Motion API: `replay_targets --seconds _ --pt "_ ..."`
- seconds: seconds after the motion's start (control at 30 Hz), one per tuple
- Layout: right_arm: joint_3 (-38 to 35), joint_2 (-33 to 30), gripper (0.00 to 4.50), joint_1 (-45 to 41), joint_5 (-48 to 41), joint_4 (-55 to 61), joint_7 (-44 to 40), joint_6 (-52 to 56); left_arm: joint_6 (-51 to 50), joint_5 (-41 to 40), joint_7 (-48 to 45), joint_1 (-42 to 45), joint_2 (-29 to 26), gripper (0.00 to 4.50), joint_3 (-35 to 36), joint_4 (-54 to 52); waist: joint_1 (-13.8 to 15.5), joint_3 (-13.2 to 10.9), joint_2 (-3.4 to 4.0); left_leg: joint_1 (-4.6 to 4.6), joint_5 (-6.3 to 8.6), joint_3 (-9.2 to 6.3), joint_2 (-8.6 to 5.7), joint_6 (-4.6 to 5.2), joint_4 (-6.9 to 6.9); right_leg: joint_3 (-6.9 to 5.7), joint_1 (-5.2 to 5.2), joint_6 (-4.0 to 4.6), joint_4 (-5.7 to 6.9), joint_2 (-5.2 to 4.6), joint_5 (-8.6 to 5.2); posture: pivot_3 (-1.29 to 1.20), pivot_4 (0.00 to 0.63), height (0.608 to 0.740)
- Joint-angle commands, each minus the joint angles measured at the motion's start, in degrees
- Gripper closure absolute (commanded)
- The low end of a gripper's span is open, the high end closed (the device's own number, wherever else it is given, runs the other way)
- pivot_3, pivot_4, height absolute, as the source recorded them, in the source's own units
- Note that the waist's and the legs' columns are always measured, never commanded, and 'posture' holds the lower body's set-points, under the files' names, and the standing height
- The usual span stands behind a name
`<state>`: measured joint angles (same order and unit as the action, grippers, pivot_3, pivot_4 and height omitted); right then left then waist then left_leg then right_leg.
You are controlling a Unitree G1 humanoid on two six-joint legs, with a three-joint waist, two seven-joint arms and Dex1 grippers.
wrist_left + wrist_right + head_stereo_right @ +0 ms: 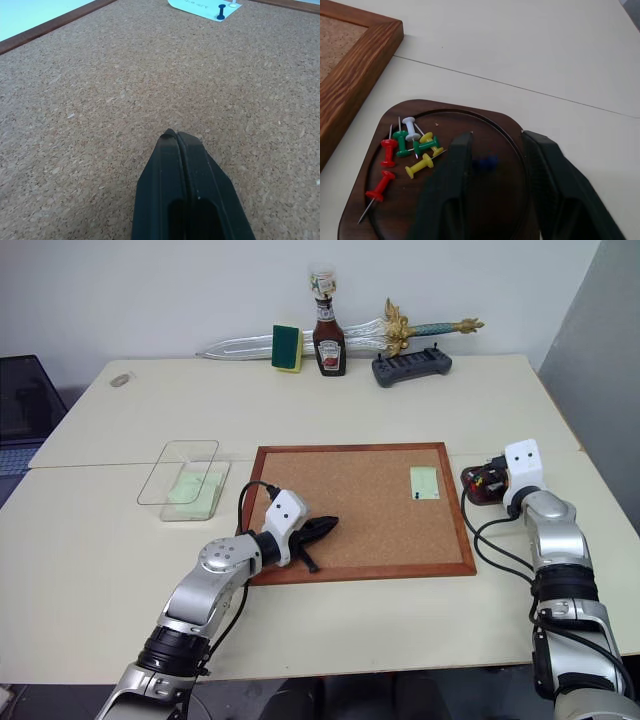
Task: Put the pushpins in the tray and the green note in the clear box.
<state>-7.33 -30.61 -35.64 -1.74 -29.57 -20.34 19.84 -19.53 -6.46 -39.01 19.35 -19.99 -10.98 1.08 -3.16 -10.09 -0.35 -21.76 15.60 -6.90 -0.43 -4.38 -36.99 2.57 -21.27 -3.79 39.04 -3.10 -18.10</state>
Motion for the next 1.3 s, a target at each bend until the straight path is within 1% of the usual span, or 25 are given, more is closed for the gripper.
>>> replay_targets --seconds 0.03,0.2,0.53,0.6,0.7,0.83,0.97,1.1,1.3 --pt "-1.1 -0.8 2.22 -0.6 -0.9 2.8 -0.2 0.6 -1.3 1.0 -1.1 -1.8 -0.4 4.5 -2.5 1.3 0.0 0.0 0.0 0.0 0.0 0.0 0.0 0.0 0.0 0.0 0.0 0.0 0.0 0.0 0.0 0.0 0.15 0.74" --pt "-2.2 -0.7 2.22 0.7 -2.6 5.6 -1.0 1.9 -1.3 1.0 -1.2 -1.8 -0.4 4.5 -2.5 1.3 0.0 0.0 0.0 0.0 0.0 0.0 0.0 0.0 0.0 0.0 0.0 0.0 0.0 0.0 0.0 0.0 0.15 0.74" --pt "-5.5 -0.7 2.22 3.4 -7.9 14.8 -2.5 5.8 -1.0 1.1 -1.6 -1.7 -0.3 4.5 -2.6 1.6 0.0 0.0 0.01 -0.01 0.0 -0.01 0.0 0.0 0.0 0.0 0.0 0.0 -0.01 0.0 0.0 0.0 0.15 0.74" --pt "-5.2 -0.8 2.22 4.5 -9.6 17.3 -5.0 6.9 -1.0 1.1 -1.7 -1.6 -0.2 4.5 -2.6 1.7 0.1 0.0 0.01 -0.01 0.0 -0.01 0.0 0.0 0.0 -0.01 0.01 0.0 -0.01 0.0 0.0 0.0 0.15 0.74" --pt "-3.7 -1.5 2.22 6.7 -11.9 21.4 -9.9 8.4 -0.8 1.1 -1.7 -1.5 -0.2 4.5 -2.7 1.9 0.1 0.0 0.01 -0.01 0.0 -0.03 0.0 0.0 0.0 -0.03 0.02 0.0 -0.01 0.0 0.0 0.0 0.15 0.74" --pt "0.2 -3.3 2.22 10.8 -12.5 26.6 -16.0 9.3 -0.8 1.2 -1.7 -1.3 -0.2 4.5 -2.7 2.1 0.2 0.0 0.01 -0.01 0.0 -0.03 0.0 0.01 0.0 -0.02 0.03 0.0 -0.02 0.0 0.0 0.0 0.15 0.74" --pt "3.8 -3.8 2.22 13.6 -12.3 30.3 -19.5 9.0 -0.8 1.1 -1.7 -1.3 -0.1 4.5 -2.8 2.1 0.2 0.0 0.01 0.01 0.0 -0.04 0.0 0.01 0.0 -0.03 0.04 -0.01 -0.02 0.0 0.0 0.0 0.15 0.74" --pt "6.8 -3.2 2.22 14.4 -10.6 30.5 -20.1 6.8 -0.8 1.2 -1.6 -1.4 -0.1 4.5 -2.8 2.1 0.2 0.0 0.01 0.01 0.0 -0.05 0.0 0.01 -0.01 -0.04 0.06 -0.01 -0.03 0.0 -0.01 0.0 0.15 0.74" --pt "7.9 -1.6 2.22 11.4 -9.3 26.7 -19.0 4.6 -0.8 1.2 -1.5 -1.4 0.0 4.5 -2.9 2.2 0.3 0.0 0.01 0.01 0.0 -0.06 0.0 0.0 -0.01 -0.04 0.06 -0.01 -0.03 0.0 -0.01 0.0 0.15 0.74"
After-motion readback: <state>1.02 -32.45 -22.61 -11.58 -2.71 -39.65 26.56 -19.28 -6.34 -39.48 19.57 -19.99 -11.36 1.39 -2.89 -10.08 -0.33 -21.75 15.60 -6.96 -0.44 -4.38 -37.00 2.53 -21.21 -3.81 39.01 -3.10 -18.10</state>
